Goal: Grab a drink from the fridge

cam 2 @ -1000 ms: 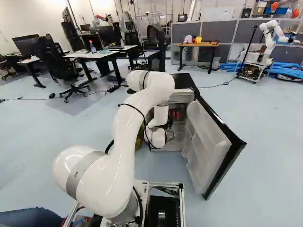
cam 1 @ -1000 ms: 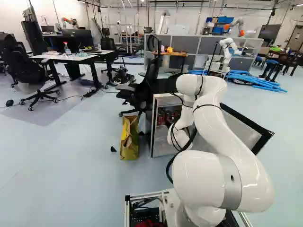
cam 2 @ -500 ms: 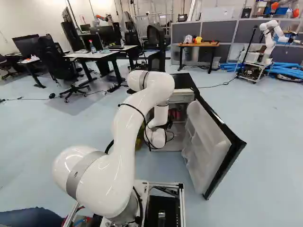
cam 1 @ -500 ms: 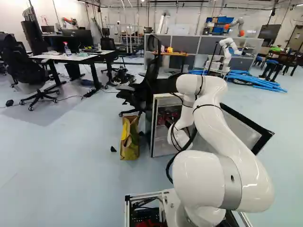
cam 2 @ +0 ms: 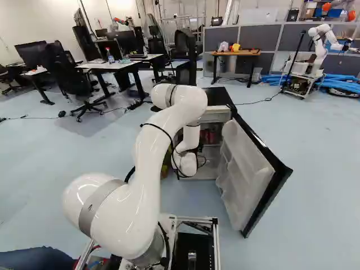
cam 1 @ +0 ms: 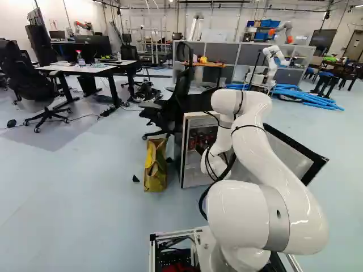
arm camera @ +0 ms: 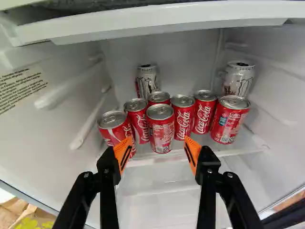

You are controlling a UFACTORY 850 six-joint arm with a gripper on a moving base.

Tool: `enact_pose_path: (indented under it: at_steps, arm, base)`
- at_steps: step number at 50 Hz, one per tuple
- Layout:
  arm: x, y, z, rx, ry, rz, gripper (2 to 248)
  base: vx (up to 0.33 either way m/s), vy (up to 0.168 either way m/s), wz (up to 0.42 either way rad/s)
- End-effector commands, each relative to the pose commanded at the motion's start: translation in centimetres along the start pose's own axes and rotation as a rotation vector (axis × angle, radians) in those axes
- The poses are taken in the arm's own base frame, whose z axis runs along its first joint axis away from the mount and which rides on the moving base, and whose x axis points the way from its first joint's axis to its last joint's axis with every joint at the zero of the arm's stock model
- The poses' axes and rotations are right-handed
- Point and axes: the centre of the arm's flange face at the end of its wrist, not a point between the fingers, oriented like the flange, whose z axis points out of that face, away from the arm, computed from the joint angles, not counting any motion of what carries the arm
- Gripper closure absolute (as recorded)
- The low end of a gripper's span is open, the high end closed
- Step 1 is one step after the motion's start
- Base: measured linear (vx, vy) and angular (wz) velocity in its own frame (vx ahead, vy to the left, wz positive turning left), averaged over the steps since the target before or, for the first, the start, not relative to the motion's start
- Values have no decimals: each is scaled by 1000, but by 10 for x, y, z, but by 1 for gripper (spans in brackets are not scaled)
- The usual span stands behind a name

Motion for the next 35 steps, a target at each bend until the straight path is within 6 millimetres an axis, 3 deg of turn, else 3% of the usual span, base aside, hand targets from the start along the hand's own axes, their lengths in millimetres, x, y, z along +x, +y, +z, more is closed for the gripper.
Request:
enact_pose_path:
  at_steps: [35]
  arm:
    - [-1, 1, 17, 7, 27, -10, 85]
  base:
    - [0, 0, 0]
